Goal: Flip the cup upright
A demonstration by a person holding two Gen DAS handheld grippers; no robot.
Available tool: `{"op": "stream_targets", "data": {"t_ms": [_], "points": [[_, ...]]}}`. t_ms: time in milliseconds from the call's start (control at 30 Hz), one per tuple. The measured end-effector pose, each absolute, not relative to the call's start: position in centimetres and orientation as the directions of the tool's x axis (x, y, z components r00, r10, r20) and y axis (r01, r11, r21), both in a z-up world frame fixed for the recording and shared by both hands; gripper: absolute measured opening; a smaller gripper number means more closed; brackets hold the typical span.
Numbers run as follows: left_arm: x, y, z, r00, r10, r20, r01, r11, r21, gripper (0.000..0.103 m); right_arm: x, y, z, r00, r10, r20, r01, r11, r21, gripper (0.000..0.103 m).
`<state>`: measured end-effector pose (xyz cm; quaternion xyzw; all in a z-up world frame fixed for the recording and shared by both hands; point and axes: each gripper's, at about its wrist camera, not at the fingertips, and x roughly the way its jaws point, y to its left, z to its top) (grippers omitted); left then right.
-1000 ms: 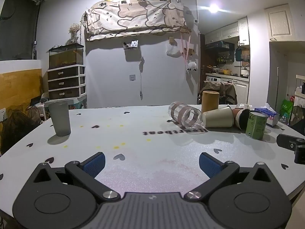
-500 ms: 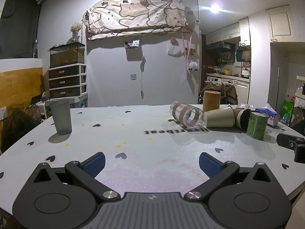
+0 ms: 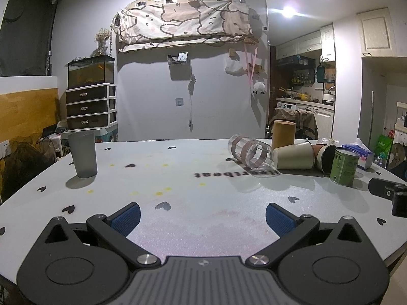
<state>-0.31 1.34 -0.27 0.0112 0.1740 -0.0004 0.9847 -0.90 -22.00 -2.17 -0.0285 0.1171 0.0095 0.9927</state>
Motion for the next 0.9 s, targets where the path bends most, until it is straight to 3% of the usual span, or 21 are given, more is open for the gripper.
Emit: {"op": "stream_targets", "data": {"t_ms": [900], "points": [[-0.28, 1.37, -0.37, 0.939, 0.001, -0.344, 0.005, 1.000, 0.018, 0.103, -0.16, -21.79, -2.59, 0.970, 0.016, -0.242, -0.029, 0.998, -0.052, 0.103]]}}
